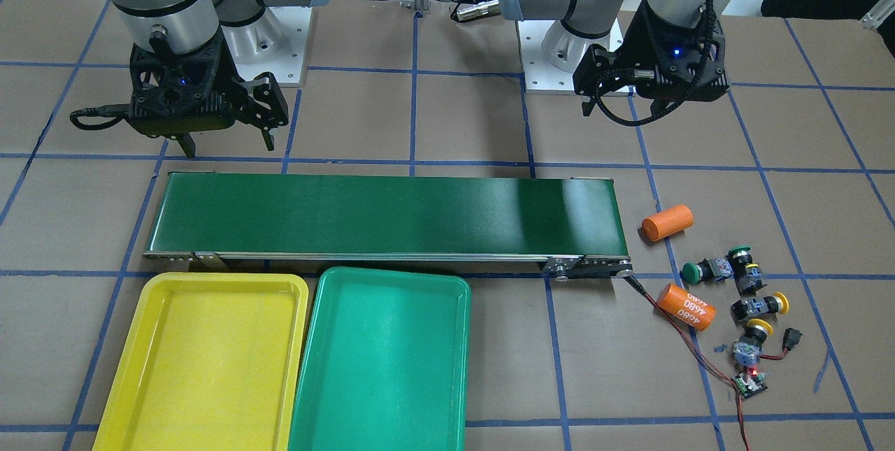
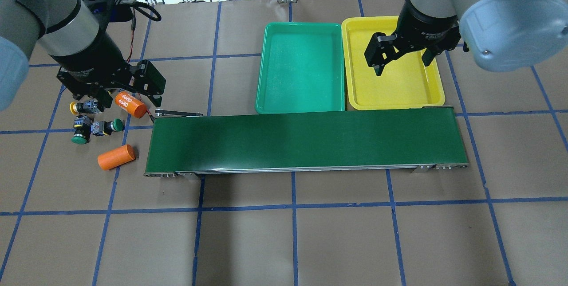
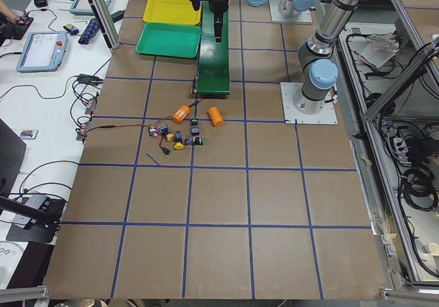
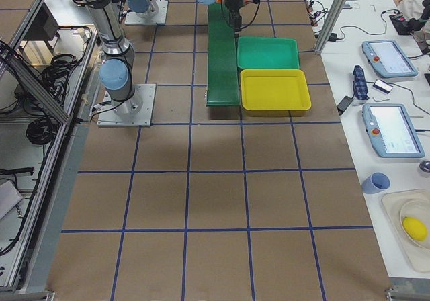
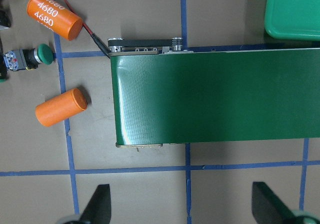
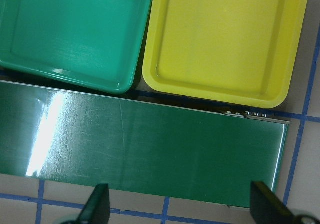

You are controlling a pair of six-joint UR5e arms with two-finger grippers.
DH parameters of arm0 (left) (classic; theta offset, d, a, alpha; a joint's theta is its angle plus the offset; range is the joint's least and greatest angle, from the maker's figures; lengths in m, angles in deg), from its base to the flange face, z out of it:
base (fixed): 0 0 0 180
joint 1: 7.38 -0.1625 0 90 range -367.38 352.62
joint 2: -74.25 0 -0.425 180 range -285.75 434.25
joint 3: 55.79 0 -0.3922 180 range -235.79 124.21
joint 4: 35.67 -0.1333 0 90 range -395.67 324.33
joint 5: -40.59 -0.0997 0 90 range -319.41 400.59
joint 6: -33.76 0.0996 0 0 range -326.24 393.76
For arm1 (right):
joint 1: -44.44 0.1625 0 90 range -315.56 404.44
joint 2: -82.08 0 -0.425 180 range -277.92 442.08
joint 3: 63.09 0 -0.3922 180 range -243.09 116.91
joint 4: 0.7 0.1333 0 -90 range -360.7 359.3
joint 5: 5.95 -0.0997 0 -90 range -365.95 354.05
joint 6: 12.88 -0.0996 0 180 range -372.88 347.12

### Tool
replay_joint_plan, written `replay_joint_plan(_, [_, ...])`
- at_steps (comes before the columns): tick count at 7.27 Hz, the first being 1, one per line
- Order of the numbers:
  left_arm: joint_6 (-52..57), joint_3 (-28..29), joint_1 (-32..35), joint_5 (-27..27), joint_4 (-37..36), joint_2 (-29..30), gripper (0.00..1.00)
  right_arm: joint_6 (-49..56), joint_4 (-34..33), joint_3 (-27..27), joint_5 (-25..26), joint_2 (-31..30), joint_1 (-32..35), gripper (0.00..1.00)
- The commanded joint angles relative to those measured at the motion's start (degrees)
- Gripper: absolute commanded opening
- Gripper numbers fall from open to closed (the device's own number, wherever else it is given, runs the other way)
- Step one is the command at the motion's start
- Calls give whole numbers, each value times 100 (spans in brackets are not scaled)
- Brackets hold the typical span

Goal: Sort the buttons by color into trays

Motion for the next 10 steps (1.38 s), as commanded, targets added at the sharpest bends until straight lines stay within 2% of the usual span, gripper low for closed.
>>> replay_joint_plan(1, [13, 0, -6, -9, 0, 1, 100, -3, -1, -8, -67, 1, 0, 100])
replay_joint_plan(6, [110, 8, -15, -18, -18, -8, 100, -82, -63, -8, -76, -26, 0, 100])
replay_joint_plan(10, [-13, 8, 3, -62, 298, -114, 100, -38, -71, -8, -76, -8, 0, 100])
